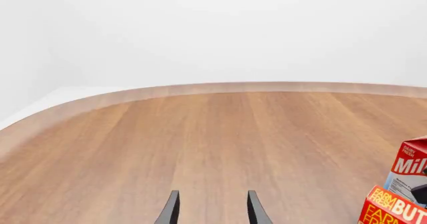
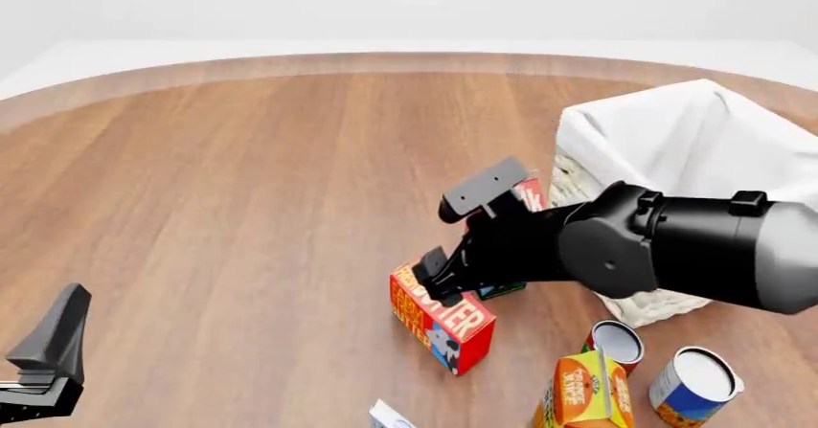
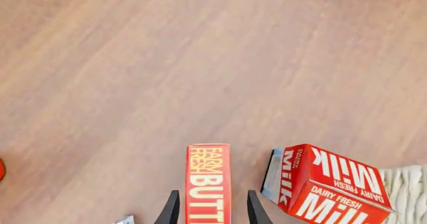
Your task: Pick up the cream cheese box and the butter, and put them in the basket.
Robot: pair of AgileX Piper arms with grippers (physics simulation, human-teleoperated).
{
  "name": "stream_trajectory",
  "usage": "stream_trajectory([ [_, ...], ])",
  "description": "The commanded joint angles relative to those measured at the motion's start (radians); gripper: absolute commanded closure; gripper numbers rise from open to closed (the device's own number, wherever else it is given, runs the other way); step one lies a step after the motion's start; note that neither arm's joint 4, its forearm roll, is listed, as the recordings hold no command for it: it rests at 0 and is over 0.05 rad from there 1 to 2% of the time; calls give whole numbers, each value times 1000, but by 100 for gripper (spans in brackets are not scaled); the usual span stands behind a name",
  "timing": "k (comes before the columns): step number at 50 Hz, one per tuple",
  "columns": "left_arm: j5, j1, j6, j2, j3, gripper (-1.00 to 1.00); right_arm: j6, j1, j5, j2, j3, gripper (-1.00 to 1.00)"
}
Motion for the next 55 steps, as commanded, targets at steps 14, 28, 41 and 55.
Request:
stream_trajectory([
  [14,0,0,0,0,0,-100,33,-4,-84,81,50,-100],
  [28,0,0,0,0,0,-100,62,22,-101,99,68,-100],
  [41,0,0,0,0,0,-100,90,25,-148,135,123,-100],
  [55,0,0,0,0,0,-100,93,27,-159,153,132,-100],
])
